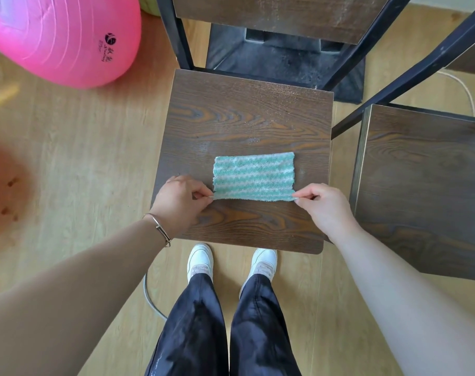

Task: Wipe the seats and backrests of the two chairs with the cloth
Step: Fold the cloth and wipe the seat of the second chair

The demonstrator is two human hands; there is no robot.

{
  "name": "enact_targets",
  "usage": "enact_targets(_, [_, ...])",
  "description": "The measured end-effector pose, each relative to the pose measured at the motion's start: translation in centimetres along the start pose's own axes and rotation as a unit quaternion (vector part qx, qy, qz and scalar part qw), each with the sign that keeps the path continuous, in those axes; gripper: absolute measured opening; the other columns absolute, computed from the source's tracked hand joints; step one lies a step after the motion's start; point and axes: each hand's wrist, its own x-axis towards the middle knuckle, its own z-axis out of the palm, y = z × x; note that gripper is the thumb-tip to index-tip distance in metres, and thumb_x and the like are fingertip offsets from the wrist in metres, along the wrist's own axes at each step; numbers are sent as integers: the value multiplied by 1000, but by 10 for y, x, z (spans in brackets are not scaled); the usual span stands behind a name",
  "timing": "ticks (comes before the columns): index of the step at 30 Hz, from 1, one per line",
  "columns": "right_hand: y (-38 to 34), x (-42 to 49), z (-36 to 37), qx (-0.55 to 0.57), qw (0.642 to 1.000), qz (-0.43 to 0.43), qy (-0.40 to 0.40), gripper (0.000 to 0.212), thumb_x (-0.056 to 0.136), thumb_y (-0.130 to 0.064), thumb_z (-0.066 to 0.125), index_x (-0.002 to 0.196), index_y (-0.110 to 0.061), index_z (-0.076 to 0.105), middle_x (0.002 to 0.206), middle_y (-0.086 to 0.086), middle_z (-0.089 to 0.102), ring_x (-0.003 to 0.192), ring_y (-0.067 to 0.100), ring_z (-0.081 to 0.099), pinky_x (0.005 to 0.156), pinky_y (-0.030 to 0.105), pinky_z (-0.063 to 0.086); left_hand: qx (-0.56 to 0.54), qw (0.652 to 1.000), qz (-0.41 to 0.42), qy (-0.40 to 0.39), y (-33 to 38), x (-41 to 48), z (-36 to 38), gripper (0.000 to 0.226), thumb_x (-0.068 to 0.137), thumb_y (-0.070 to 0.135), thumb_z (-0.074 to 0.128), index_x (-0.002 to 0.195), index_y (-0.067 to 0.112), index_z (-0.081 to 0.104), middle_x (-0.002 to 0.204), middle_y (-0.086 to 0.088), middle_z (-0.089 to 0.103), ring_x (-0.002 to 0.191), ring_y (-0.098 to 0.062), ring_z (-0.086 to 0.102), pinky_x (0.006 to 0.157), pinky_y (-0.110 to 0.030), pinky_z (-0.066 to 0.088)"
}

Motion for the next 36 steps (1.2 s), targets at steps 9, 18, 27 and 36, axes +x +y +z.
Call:
enact_targets(9, [-33,0,-22,121,991,6,58,12,88,-22,71,90,-33,75,81,-10,67,72,8,57,65,28,45,-87,994,-48,48,38,11,-50,4,86,39,68,85,35,68,70,11,51,58,-7,46,52,-23,35])
enact_targets(18, [-119,13,-73,230,963,-41,133,12,90,-15,67,94,-25,73,90,-8,67,77,10,59,62,26,53,-296,949,-31,100,93,31,-116,7,88,28,69,82,27,70,61,16,59,40,-2,36,38,-15,30])
enact_targets(27, [-94,-27,-59,236,967,-28,92,13,90,-11,65,94,-21,73,85,-3,68,66,10,55,58,28,50,-230,972,-23,45,70,-4,-91,7,87,31,70,81,29,70,66,15,62,48,3,45,46,-10,35])
enact_targets(36, [-9,-64,-1,178,978,109,5,13,92,-10,64,90,-21,72,84,3,66,61,16,49,55,30,43,-81,990,-80,-82,15,-47,-20,16,86,32,69,73,40,62,79,15,65,72,1,57,59,-16,39])
